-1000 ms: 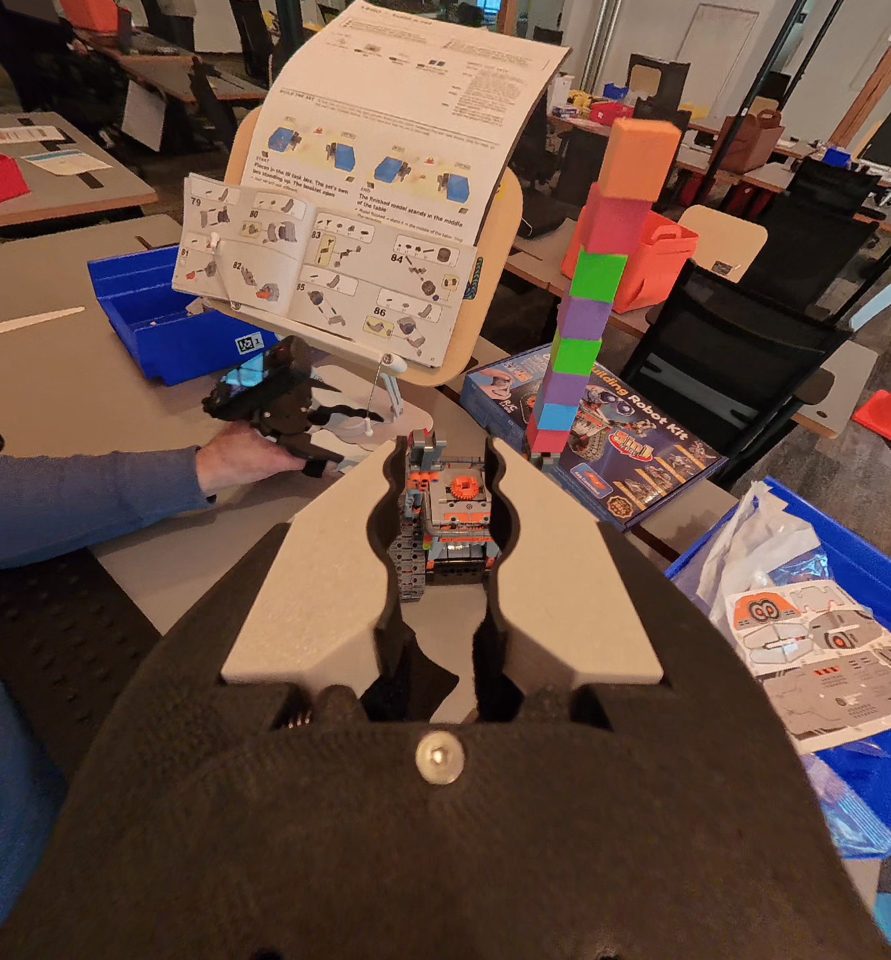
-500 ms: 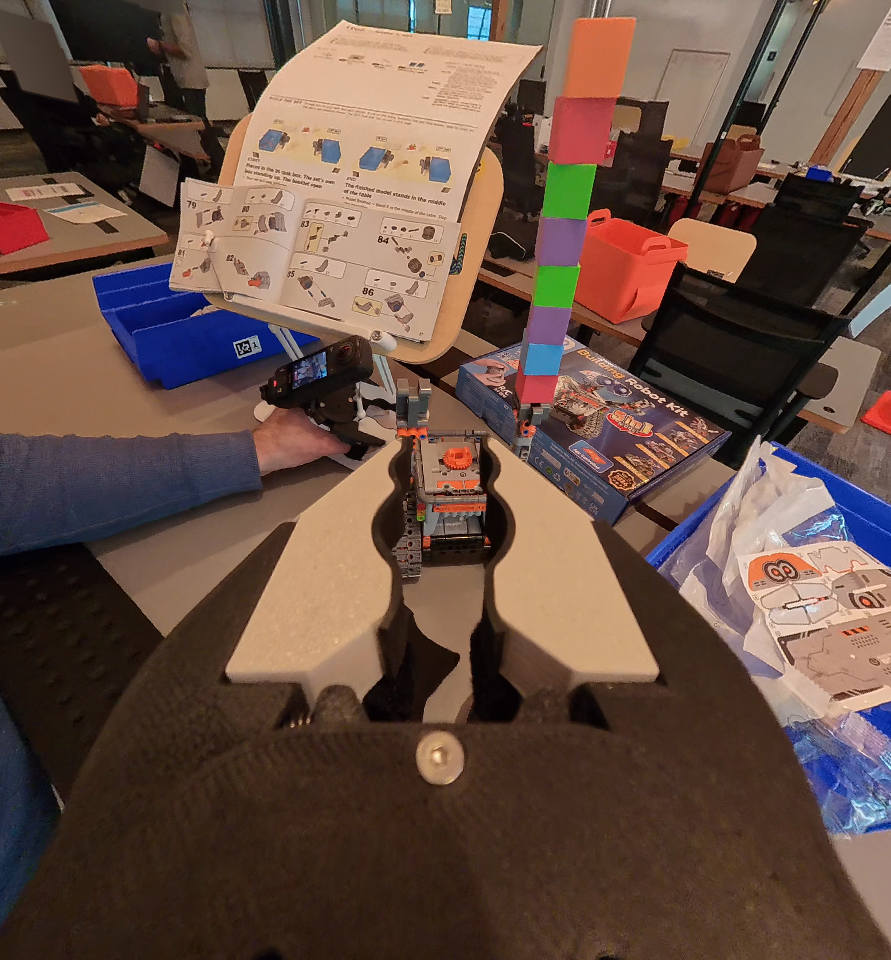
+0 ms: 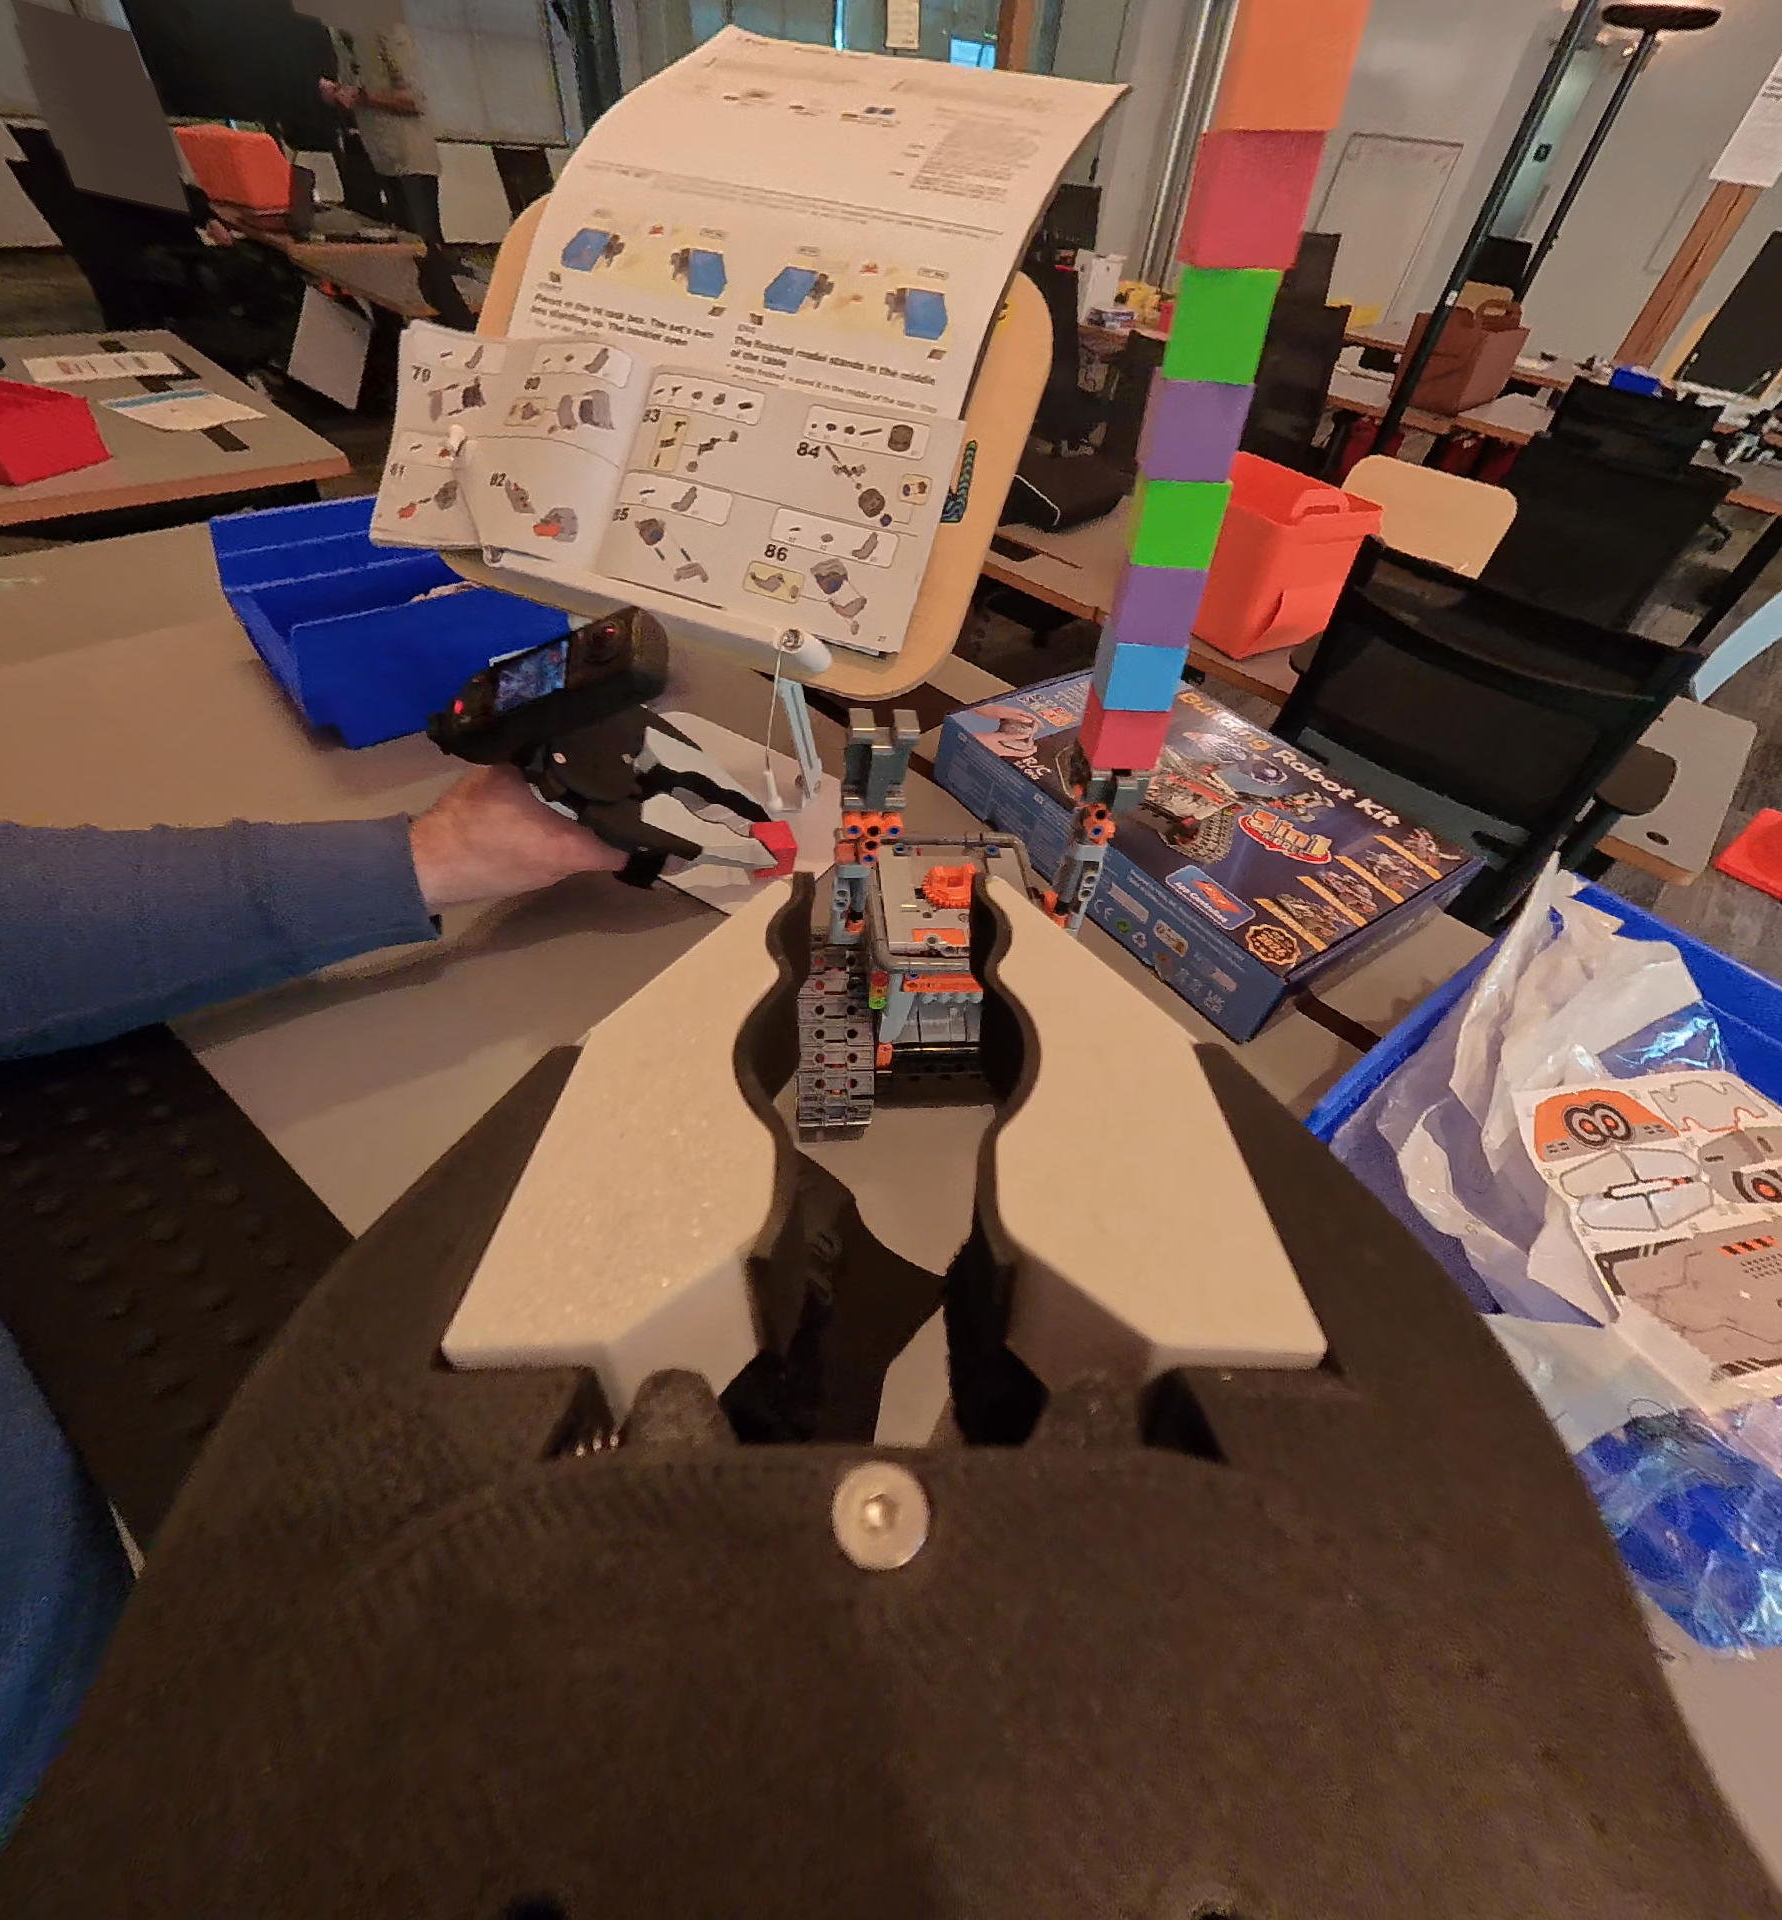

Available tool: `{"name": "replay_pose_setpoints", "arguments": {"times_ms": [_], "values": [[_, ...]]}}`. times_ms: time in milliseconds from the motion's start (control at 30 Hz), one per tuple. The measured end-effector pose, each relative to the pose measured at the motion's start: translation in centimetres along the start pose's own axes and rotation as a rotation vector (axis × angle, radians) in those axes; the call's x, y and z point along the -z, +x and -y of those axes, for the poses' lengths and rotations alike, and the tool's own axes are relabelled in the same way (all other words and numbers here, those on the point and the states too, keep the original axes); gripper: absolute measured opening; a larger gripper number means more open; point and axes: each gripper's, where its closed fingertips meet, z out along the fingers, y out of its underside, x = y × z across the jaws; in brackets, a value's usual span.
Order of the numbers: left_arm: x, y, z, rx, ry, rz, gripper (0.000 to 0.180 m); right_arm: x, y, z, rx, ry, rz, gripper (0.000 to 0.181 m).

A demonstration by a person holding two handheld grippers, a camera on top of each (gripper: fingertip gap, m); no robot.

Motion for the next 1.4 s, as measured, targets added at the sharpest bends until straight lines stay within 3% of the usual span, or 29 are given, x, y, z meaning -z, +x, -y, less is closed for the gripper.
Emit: {"name": "replay_pose_setpoints", "arguments": {"times_ms": [267, 467, 600, 867, 1000, 1167, 1400], "values": [[7.4, 3.1, -2.1, -0.056, 0.05, -0.072, 0.025, -1.8, -6.6, -1.2, 0.105, 0.03, 0.113, 0.037], [14.9, 8.4, 2.5, 0.017, 0.314, -0.336, 0.025, -5.0, -12.0, -2.5, 0.107, 0.019, 0.212, 0.042], [20.3, 11.5, 6.3, -0.054, 0.532, -0.518, 0.025, -6.7, -14.5, -2.6, -0.014, 0.059, 0.304, 0.041], [25.3, 15.0, 9.1, -0.51, 0.702, -0.344, 0.025, -8.4, -16.6, -3.7, -0.459, 0.044, 0.525, 0.045], [25.6, 16.5, 9.3, -0.74, 0.697, -0.201, 0.025, -8.0, -17.1, -3.5, -0.661, 0.092, 0.641, 0.045], [25.9, 17.0, 10.1, -0.772, 0.738, -0.108, 0.025, -7.9, -17.4, -3.5, -0.687, 0.1, 0.666, 0.027], [25.5, 16.0, 11.1, -0.612, 0.787, -0.107, 0.032, -7.3, -13.4, -0.9, -0.475, 0.114, 0.497, 0.027]]}}
